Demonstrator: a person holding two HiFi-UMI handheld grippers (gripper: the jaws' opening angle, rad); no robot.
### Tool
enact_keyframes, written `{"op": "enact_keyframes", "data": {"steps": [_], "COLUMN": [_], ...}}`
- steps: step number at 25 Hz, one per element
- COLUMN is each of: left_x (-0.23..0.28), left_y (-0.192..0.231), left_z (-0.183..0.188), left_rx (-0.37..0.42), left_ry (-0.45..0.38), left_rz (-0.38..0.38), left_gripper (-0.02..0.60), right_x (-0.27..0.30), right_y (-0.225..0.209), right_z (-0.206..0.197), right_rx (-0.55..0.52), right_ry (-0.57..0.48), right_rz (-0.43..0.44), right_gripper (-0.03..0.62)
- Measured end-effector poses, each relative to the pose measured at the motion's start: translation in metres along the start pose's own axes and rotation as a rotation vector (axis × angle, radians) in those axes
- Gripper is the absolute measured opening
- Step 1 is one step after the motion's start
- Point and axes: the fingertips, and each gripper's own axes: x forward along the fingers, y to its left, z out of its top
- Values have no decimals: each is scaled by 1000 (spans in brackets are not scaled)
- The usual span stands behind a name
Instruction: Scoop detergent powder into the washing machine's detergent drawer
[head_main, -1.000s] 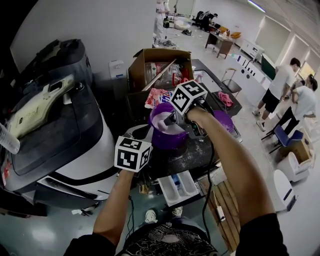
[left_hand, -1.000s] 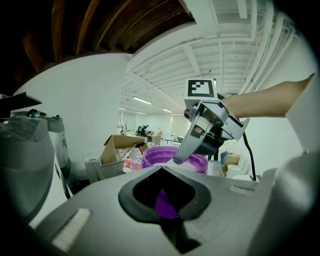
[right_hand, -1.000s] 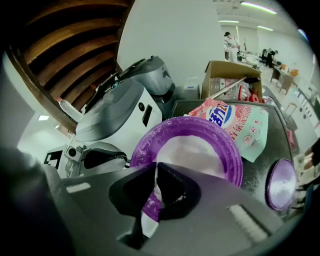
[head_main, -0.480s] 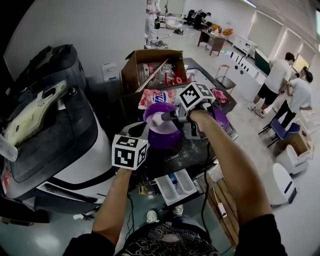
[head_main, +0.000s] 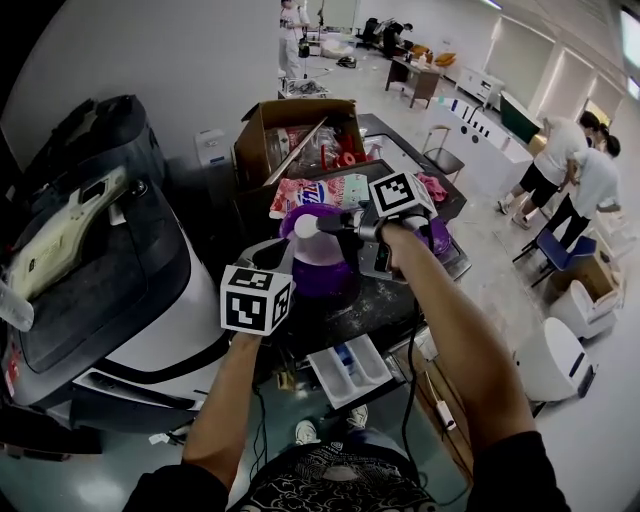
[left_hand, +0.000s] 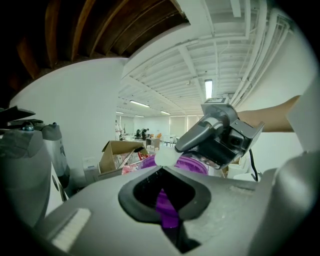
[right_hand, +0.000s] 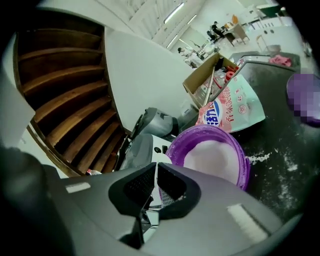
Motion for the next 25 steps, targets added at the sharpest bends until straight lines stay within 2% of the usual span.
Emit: {"op": "enact_keyframes", "data": {"steps": [10, 16, 25], "left_x": [-2, -1, 2], "left_y": [4, 6, 4], "left_z": [7, 8, 10], "left_rx": [-4, -8, 2], "left_ry": [-12, -14, -15], "left_rz": [10, 13, 18], "left_gripper": [2, 2, 0], "right_x": [-8, -14, -24], "right_y": [2, -1, -4], "right_z": [5, 6, 7], "right_rx": [186, 314, 427], "right_ry": [-191, -328, -473], "right_rz": [139, 264, 341], "right_gripper": [37, 35, 35]}}
